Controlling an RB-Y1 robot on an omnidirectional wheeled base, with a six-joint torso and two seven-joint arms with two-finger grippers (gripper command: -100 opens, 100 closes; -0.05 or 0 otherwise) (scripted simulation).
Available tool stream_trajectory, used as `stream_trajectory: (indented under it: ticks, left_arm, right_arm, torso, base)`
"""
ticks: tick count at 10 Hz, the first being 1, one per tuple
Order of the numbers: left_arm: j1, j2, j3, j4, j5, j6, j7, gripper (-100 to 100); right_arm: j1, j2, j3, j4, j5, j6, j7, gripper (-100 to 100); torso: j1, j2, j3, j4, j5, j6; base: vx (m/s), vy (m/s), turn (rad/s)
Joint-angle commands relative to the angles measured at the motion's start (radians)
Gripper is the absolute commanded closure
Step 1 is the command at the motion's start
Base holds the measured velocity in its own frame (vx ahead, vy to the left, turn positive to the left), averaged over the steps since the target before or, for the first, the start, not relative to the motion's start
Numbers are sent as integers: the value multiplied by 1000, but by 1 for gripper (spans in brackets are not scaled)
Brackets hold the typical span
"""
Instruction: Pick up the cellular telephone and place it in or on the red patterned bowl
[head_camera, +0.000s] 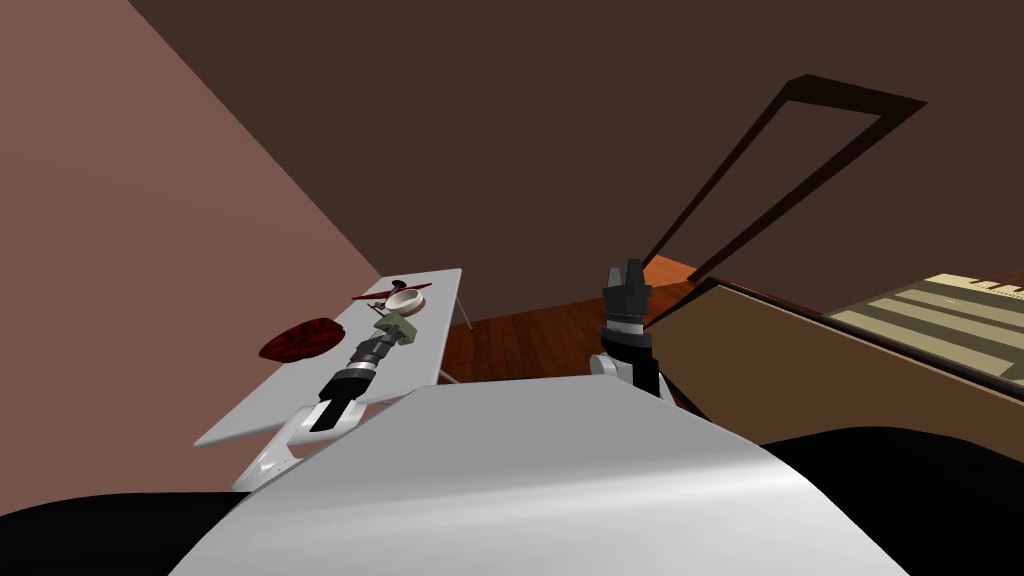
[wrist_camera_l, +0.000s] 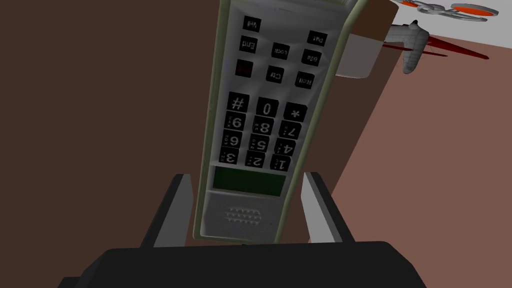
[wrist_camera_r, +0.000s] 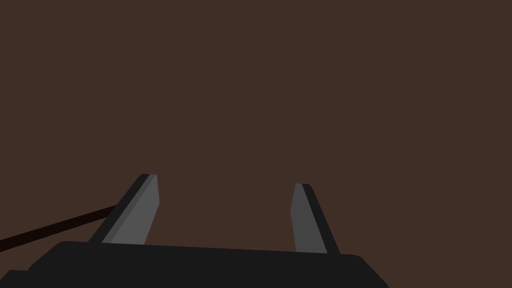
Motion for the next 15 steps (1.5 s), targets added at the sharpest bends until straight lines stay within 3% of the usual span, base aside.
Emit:
stream_trajectory:
  ticks: [1, 2, 3, 4, 5, 6, 11, 15]
  left_arm:
    - [0, 0, 0, 0, 0, 0, 0, 100]
    - [0, 0, 0, 0, 0, 0, 0, 100]
    - [0, 0, 0, 0, 0, 0, 1, 0]
    - [0, 0, 0, 0, 0, 0, 1, 100]
    - [0, 0, 0, 0, 0, 0, 1, 0]
    - [7, -2, -2, 3, 1, 0, 2, 100]
    - [11, 10, 3, 30, 12, 20, 21, 100]
    - [-17, 64, 24, 59, 29, 70, 52, 100]
  right_arm:
    - [0, 0, 0, 0, 0, 0, 0, 0]
    - [0, 0, 0, 0, 0, 0, 0, 0]
    - [0, 0, 0, 0, 0, 0, 0, 0]
    - [0, 0, 0, 0, 0, 0, 0, 0]
    - [0, 0, 0, 0, 0, 0, 0, 0]
    - [0, 0, 0, 0, 0, 0, 0, 0]
    - [0, 0, 0, 0, 0, 0, 0, 0]
    - [0, 0, 0, 0, 0, 0, 0, 0]
  torso:
    - [0, 0, 0, 0, 0, 0]
    - [0, 0, 0, 0, 0, 0]
    - [0, 0, 0, 0, 0, 0]
    - [-1, 0, 0, 0, 0, 0]
    - [-1, 0, 0, 0, 0, 0]
    - [-1, 0, 0, 0, 0, 0]
    - [6, 21, 7, -7, 15, -11]
    - [23, 23, 8, -7, 19, -15]
  base:
    - [0, 0, 0]
    - [0, 0, 0]
    - [0, 0, 0]
    - [0, 0, 0]
    - [0, 0, 0]
    - [-87, -30, 26]
    - [-168, -14, -4]
    - [-175, 155, -100]
